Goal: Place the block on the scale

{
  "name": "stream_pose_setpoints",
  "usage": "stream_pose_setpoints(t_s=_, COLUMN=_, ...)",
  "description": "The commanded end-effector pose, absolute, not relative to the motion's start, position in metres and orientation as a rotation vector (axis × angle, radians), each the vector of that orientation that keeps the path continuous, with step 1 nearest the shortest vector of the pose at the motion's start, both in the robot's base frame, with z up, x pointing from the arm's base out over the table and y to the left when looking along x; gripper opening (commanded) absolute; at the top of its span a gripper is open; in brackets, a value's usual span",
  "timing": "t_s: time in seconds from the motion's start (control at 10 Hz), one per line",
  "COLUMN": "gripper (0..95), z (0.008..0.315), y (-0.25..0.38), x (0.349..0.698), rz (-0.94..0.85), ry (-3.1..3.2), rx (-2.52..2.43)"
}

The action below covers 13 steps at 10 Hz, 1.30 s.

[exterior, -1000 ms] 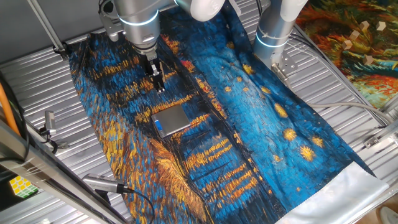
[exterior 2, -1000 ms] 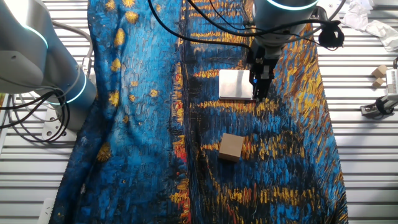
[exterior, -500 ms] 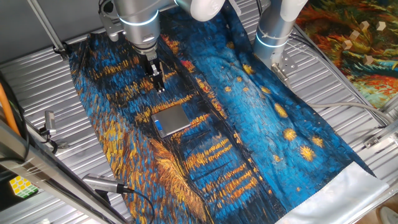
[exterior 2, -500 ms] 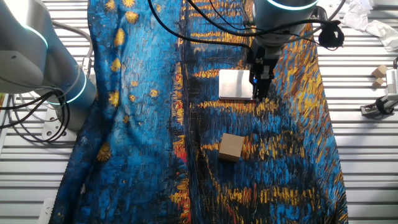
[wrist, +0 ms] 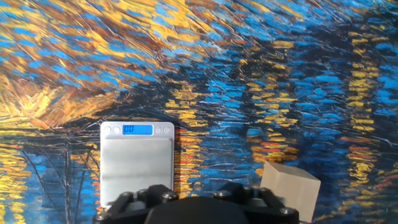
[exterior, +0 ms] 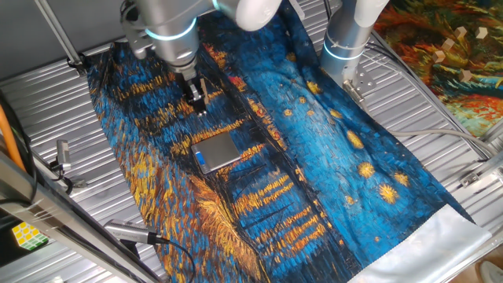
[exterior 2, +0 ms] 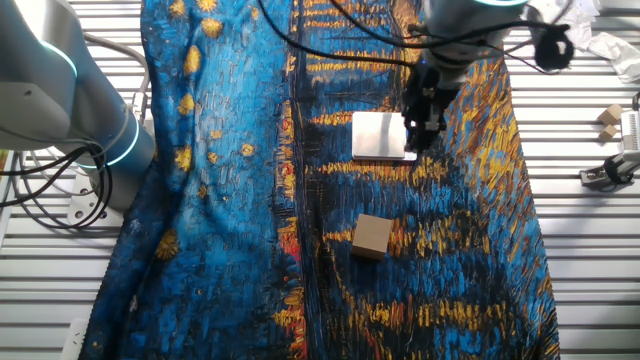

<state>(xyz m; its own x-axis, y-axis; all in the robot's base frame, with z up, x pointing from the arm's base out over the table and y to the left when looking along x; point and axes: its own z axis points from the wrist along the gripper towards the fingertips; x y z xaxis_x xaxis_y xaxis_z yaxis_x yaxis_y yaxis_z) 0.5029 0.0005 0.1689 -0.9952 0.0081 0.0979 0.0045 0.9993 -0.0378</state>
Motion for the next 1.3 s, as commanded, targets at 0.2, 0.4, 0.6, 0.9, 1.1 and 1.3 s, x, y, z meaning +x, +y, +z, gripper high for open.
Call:
stream_pose_setpoints(t_s=0.2, gripper=0.0, z=0.17, y=0.0, x=0.5, rz=-0.042, ry=-3.064, rx=-0.044)
stream_pose_setpoints(t_s=0.4, gripper=0.0, z=0.17, y=0.0, x=0.5, rz=-0.042, ry=-3.064, rx=-0.041)
stream_pose_setpoints(t_s=0.6, gripper=0.0, z=0.17, y=0.0, x=0.5, rz=-0.042, ry=-3.065, rx=-0.033)
stream_pose_setpoints(t_s=0.9, gripper=0.0, z=0.1699, y=0.0, x=0.5, rz=-0.042, ry=-3.065, rx=-0.028)
stream_pose_setpoints(t_s=1.1, gripper=0.0, z=0.1698, y=0.0002, x=0.5001, rz=-0.042, ry=-3.065, rx=-0.027)
stream_pose_setpoints(t_s=1.3, gripper=0.0, z=0.1698, y=0.0002, x=0.5001, rz=-0.041, ry=-3.065, rx=-0.027)
